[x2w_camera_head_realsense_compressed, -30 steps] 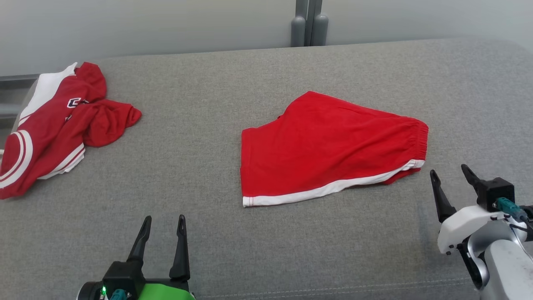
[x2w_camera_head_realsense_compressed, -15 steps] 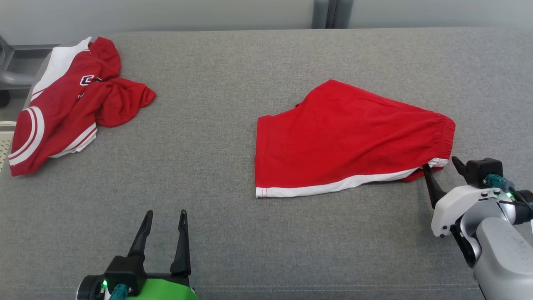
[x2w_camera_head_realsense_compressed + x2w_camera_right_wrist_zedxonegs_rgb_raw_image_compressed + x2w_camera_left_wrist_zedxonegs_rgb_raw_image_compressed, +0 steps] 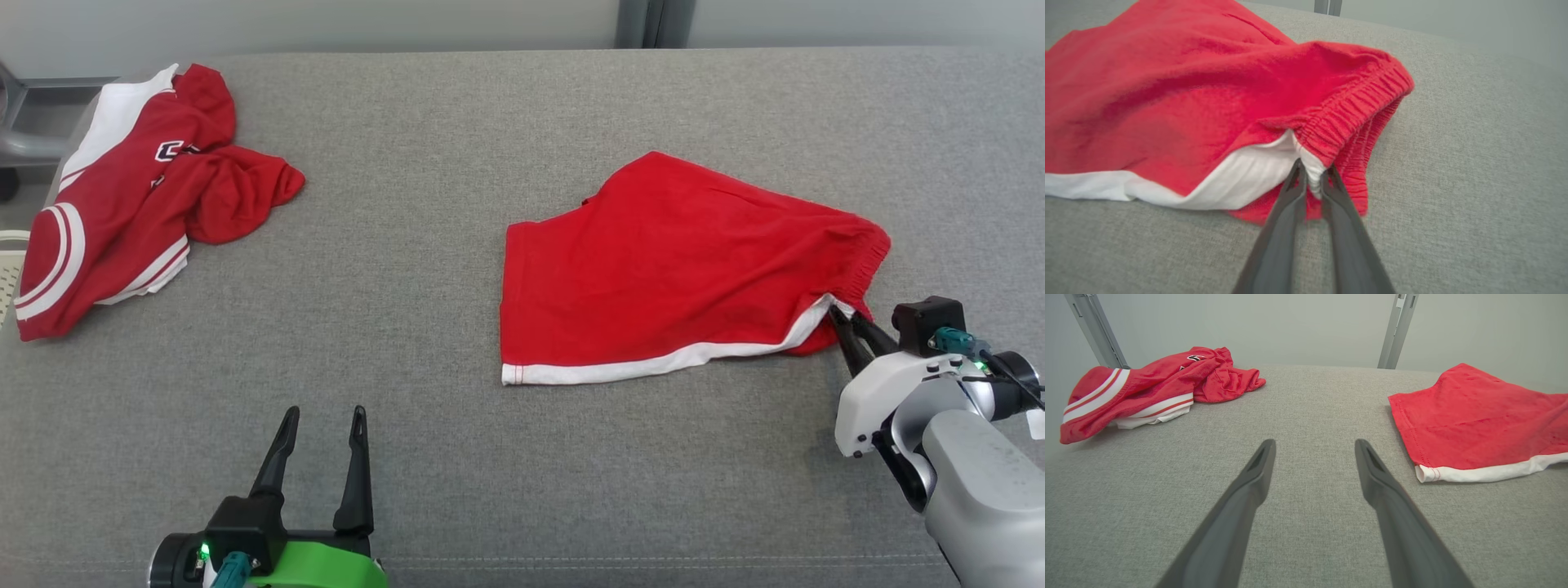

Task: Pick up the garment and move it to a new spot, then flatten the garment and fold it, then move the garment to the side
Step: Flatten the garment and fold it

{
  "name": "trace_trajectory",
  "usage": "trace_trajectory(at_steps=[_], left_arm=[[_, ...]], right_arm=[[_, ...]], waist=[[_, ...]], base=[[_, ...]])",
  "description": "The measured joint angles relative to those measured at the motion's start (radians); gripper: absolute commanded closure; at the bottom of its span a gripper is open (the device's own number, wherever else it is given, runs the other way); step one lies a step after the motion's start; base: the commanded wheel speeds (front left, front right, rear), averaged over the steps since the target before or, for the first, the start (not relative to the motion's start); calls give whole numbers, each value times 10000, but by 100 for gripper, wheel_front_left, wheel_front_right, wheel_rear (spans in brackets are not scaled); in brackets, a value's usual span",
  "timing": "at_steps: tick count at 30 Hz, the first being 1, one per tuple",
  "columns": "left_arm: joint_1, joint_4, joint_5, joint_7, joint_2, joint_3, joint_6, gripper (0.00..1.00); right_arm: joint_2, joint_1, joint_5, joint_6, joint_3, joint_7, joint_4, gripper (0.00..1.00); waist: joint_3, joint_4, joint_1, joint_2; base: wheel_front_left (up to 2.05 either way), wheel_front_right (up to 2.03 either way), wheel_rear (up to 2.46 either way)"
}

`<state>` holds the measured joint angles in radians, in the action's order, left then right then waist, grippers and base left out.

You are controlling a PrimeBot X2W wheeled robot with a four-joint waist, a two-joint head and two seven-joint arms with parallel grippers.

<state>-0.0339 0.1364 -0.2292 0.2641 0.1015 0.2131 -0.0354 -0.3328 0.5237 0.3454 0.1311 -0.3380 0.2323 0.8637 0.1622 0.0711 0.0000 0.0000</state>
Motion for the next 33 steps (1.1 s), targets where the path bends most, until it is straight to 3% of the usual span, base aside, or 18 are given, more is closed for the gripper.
trace_trajectory(at_steps=[7,12,22,33], left_arm=[[79,134,0,0,-6,238,121,0],[588,679,-4,-184,-165,999,700,0],[2550,3553,-322,-821,-464,2522,1411,0],[4243,5852,-1588,-719,-514,3561,1505,0]], right_arm=[[-198,105,418,0,-673,165,-238,100],[-334,108,669,2,-970,240,-529,100],[-441,145,918,2,-1156,263,-721,100],[-382,339,965,2,-1227,303,-665,100]], waist=[[-50,-136,0,0],[-91,-289,0,0],[-44,-625,0,0],[175,-818,0,0]], base=[[0,0,0],[0,0,0],[0,0,0],[0,0,0]])
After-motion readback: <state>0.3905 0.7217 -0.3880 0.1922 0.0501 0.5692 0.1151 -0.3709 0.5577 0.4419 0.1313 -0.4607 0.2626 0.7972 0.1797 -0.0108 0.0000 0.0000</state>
